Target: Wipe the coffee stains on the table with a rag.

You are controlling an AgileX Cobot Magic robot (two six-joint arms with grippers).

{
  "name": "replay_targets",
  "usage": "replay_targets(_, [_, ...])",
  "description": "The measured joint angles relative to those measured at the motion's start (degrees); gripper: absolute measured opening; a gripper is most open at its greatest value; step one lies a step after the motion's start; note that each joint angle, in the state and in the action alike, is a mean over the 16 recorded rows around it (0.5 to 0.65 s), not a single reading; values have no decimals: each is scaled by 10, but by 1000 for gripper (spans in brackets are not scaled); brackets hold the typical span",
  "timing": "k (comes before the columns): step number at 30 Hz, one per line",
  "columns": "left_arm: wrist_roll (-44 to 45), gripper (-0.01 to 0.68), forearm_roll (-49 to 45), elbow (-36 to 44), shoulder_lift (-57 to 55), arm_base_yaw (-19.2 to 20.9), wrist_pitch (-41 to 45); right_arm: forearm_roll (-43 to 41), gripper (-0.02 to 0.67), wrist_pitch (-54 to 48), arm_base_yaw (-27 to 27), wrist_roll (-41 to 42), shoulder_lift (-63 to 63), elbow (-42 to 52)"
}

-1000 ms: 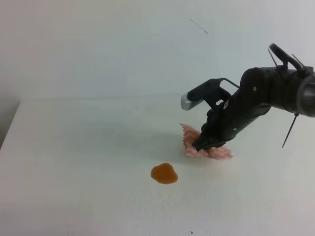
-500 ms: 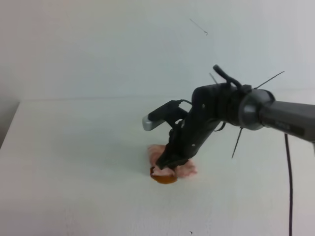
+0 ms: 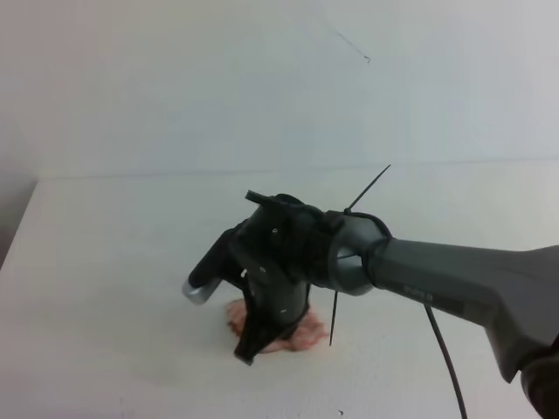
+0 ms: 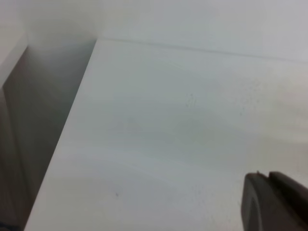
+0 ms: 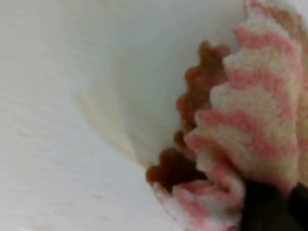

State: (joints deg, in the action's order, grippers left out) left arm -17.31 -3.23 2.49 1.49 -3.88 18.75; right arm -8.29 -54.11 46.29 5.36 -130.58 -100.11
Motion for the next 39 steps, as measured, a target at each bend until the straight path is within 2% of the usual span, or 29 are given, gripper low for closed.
replay_targets(4, [0, -3, 1, 0, 0, 0, 1, -80, -2, -31, -13, -62, 11, 28])
replay_targets(8, [0, -3, 1, 0, 0, 0, 1, -120, -2, -48, -38, -107, 24, 59])
replay_targets(16, [0, -3, 0, -2, 0, 0, 1, -75, -2, 8, -59, -131, 42, 102])
replay_targets(21, [0, -3, 0, -2, 0, 0, 1, -5, -2, 69, -32, -111, 44, 101])
replay_targets(29, [0, -3, 0, -2, 0, 0, -1, 77, -1, 130, 44, -69, 43, 99])
replay_targets(34, [0, -3, 0, 0, 0, 0, -1, 76, -2, 97, 86, -39, 43, 99])
replay_targets(39, [0, -3, 0, -2, -1, 0, 0, 3, -2, 37, 107, -38, 43, 103])
